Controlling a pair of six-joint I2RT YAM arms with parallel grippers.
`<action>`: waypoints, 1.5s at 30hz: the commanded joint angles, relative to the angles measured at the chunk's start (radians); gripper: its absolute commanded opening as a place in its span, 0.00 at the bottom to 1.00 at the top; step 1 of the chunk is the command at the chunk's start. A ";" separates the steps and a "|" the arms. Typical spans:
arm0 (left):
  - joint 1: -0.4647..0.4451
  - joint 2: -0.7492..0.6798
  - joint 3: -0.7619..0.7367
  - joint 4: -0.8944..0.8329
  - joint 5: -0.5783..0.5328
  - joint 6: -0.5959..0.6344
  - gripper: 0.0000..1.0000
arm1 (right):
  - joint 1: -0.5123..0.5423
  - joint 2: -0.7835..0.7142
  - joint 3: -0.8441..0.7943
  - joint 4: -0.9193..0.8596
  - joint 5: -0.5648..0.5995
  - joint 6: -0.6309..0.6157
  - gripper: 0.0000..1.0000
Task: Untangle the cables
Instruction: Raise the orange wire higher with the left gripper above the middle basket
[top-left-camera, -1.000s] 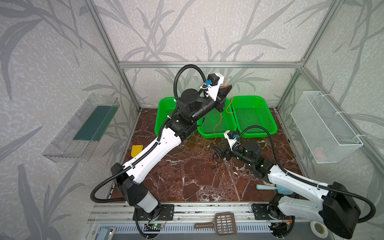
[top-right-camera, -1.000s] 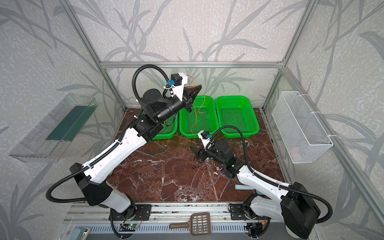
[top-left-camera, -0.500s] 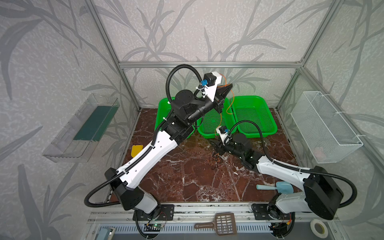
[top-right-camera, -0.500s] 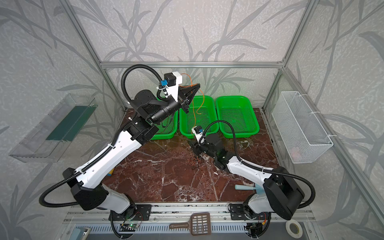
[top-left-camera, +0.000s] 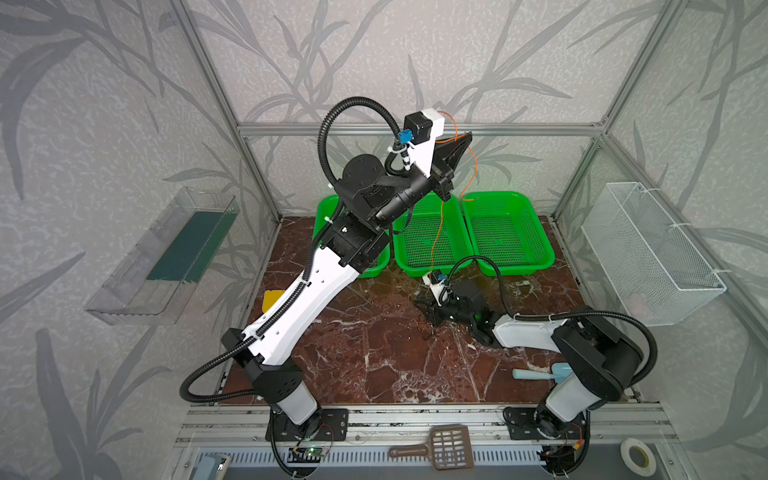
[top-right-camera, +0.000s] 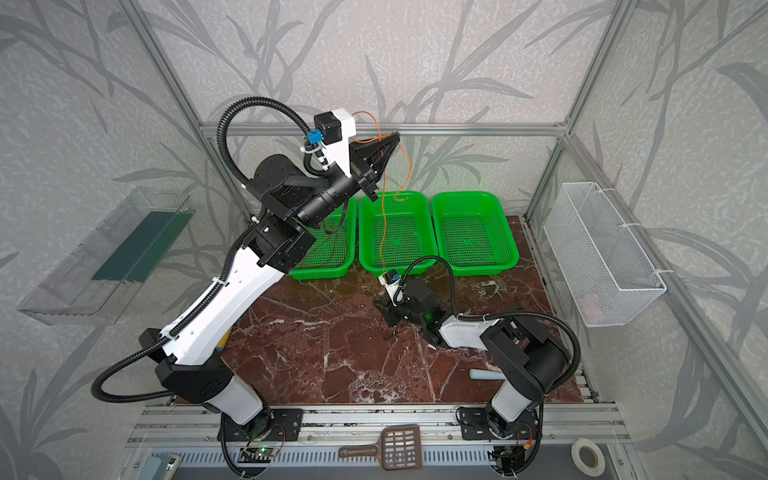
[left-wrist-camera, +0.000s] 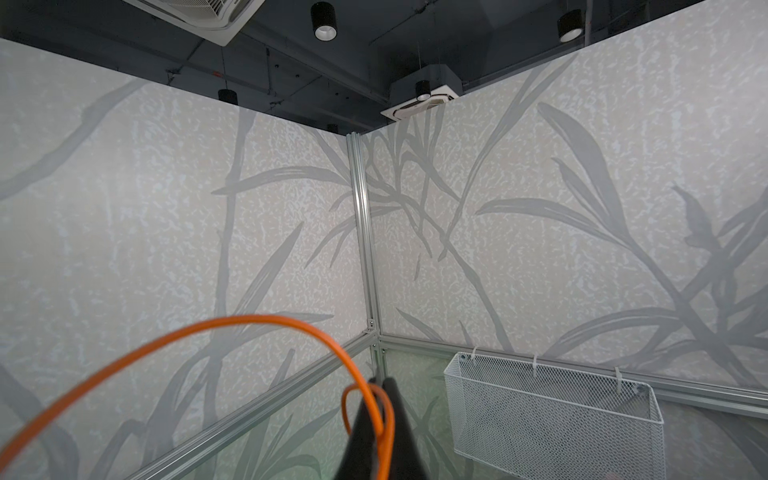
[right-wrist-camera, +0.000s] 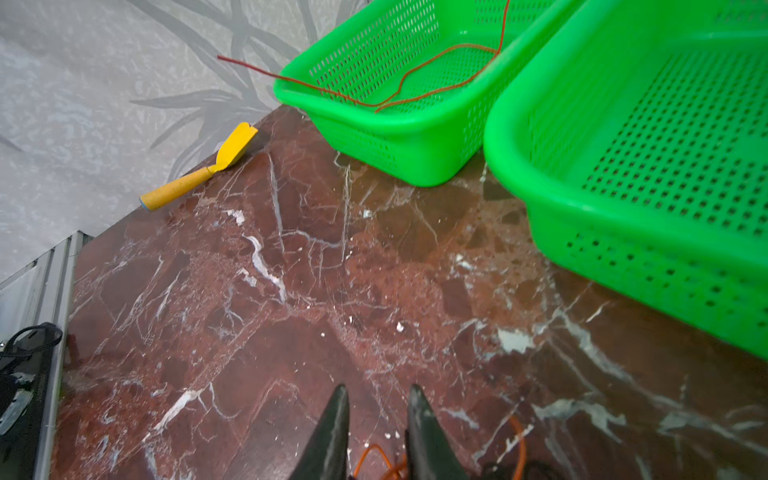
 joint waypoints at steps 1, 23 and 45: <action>-0.002 0.030 0.093 -0.045 0.003 0.054 0.00 | 0.004 0.039 -0.038 0.125 -0.044 0.062 0.25; 0.029 0.199 0.414 -0.166 -0.053 0.188 0.00 | 0.007 0.142 -0.127 0.221 0.005 0.110 0.28; 0.173 0.193 0.280 -0.206 -0.095 0.112 0.00 | 0.004 -0.210 -0.194 -0.032 -0.028 -0.002 0.07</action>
